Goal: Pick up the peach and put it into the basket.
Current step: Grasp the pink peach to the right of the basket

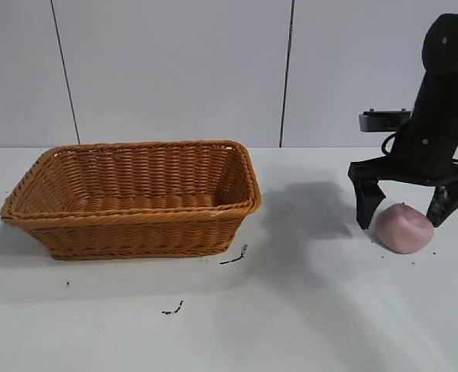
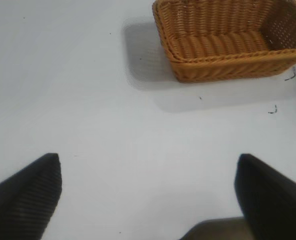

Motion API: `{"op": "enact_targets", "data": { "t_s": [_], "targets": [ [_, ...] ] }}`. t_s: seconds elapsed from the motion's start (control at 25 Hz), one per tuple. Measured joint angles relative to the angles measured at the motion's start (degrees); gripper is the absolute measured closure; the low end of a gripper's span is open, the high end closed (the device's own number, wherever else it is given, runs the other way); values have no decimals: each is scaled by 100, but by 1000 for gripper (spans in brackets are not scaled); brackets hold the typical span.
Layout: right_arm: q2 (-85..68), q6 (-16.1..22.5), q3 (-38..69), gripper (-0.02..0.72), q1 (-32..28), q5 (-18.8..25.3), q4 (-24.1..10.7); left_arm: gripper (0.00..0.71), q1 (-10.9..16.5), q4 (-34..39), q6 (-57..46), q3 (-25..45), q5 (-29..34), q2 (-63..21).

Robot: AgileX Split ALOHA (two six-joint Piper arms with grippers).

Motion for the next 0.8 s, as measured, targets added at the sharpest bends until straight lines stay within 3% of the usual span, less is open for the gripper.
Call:
{"op": "enact_targets", "data": {
  "t_s": [0.36, 0.48, 0.52, 0.6, 0.68, 0.8],
  "targets": [
    [5, 0, 0, 31, 0, 185, -25, 18, 0, 0, 0, 0, 0, 0],
    [5, 0, 0, 244, 0, 201, -129, 18, 0, 0, 0, 0, 0, 0],
    [5, 0, 0, 379, 0, 206, -129, 18, 0, 0, 0, 0, 0, 0],
    [5, 0, -6, 560, 0, 225, -184, 18, 0, 0, 0, 0, 0, 0],
    [-23, 0, -32, 629, 0, 232, -196, 18, 0, 0, 0, 0, 0, 0],
    [-103, -12, -39, 659, 0, 271, -211, 18, 0, 0, 0, 0, 0, 0]
  ]
}}
